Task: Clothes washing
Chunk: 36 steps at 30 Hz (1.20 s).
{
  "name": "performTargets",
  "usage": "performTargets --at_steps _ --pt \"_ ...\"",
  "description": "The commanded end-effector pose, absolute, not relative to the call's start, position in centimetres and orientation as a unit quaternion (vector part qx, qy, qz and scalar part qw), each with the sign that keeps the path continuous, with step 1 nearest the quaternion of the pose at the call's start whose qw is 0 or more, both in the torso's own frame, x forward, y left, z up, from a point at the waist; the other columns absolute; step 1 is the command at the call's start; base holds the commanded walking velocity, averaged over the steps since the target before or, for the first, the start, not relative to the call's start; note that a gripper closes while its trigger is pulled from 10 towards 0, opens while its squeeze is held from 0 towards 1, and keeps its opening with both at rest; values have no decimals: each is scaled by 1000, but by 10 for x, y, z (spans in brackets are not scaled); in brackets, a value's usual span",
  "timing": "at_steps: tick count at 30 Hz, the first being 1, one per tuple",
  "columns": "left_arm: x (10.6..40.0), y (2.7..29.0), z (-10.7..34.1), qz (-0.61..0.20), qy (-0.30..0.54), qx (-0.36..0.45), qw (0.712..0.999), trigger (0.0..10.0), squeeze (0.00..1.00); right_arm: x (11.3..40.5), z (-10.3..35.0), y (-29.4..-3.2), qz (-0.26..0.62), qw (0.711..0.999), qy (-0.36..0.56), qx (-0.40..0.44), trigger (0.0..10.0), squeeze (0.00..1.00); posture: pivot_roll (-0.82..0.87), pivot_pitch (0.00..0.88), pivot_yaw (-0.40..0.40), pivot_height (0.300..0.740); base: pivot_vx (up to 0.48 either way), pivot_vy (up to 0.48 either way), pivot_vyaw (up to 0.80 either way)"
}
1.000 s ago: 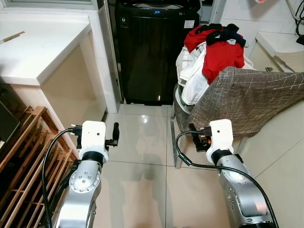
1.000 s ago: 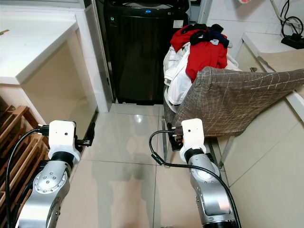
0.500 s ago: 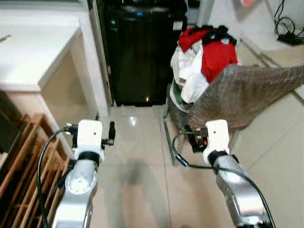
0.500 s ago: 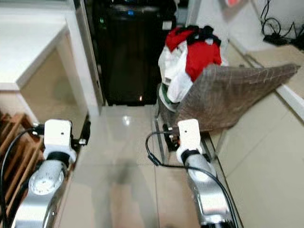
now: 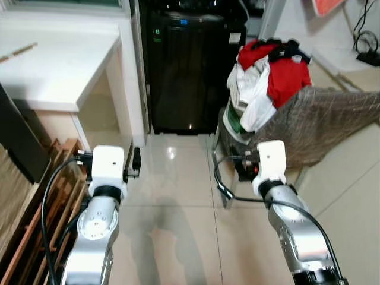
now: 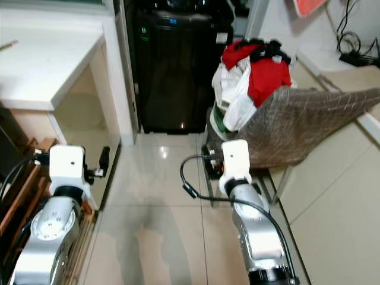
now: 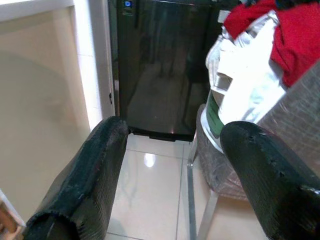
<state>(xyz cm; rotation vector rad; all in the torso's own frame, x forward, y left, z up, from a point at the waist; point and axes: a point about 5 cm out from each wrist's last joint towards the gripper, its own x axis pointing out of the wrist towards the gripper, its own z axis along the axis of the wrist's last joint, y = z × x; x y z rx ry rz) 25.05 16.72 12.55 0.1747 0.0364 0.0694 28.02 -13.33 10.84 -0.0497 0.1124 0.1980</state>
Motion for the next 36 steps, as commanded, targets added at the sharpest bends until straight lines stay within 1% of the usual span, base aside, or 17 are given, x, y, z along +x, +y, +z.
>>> performTargets --at_steps 1,9,15,18,21,25,27,31,33,36 --pt "253 162 132 29 9 83 996 10000 0 281 107 -141 88 994 61 -26 10000 0 13 12 -21 740 420 0 0" --pt "253 163 134 28 8 86 996 10000 0 283 108 -139 88 994 59 -25 10000 0 14 12 -17 740 421 0 0" --pt "254 164 138 28 3 94 995 10000 0 284 109 -137 96 993 55 -39 10000 0 15 9 -18 740 420 0 0" --pt "258 163 147 24 -10 99 995 10000 0 288 116 -140 73 996 43 -13 10000 0 15 5 -17 740 421 0 0" --pt "261 164 153 26 -20 97 995 10000 0 290 126 -138 78 996 21 -22 10000 0 10 2 -14 740 417 0 0" --pt "265 163 158 24 -27 97 995 10000 0 293 138 -136 77 997 6 -7 10000 0 7 0 -11 740 418 0 0" --pt "268 162 162 20 -32 96 995 10000 0 296 144 -137 70 998 1 1 10000 0 3 0 -5 740 420 0 -684" --pt "271 160 165 14 -34 98 994 10000 0 297 148 -138 65 998 -3 -7 10000 0 -5 0 8 740 421 0 -800" --pt "272 160 166 13 -34 99 994 10000 0 297 150 -136 69 998 -9 -4 10000 0 -8 1 15 740 418 0 0" --pt "272 162 167 12 -35 99 994 10000 0 297 150 -133 74 997 4 -34 10000 0 -9 6 18 740 420 0 0"
